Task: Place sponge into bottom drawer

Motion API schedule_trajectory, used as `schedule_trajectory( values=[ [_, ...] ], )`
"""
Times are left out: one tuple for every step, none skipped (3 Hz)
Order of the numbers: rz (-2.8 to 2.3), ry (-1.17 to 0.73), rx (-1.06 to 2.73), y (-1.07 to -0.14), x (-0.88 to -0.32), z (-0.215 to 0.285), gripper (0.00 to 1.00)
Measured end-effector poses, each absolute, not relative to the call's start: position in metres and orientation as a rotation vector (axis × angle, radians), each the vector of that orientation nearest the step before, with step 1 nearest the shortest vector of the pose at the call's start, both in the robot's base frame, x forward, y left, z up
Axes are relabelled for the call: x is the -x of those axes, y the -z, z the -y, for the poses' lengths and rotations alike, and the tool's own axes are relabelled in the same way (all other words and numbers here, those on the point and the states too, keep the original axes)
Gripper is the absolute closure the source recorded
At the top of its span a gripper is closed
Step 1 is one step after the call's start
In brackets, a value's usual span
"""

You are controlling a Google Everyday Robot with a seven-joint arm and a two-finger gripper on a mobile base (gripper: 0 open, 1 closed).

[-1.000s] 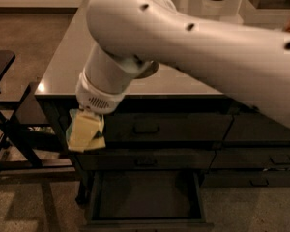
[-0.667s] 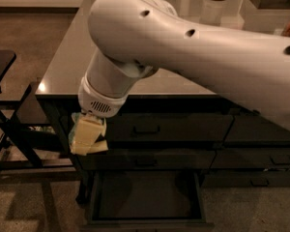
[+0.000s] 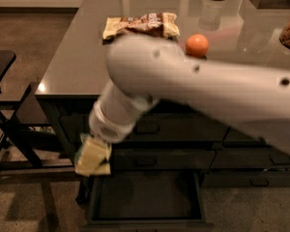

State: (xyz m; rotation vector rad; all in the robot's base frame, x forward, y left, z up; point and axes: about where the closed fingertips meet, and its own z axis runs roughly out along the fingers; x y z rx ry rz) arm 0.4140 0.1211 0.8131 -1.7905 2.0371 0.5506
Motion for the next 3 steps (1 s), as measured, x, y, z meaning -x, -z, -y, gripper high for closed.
schedule_trajectory(
  values=[
    [-2.163, -0.62, 1.667, -0.748, -0.398, -0.103, 1.0],
    [-2.259, -0.655, 1.597, -0.699, -0.385, -0.085, 1.0],
    [-2.259, -0.655, 1.596, -0.698, -0.385, -0.085, 1.0]
  ],
)
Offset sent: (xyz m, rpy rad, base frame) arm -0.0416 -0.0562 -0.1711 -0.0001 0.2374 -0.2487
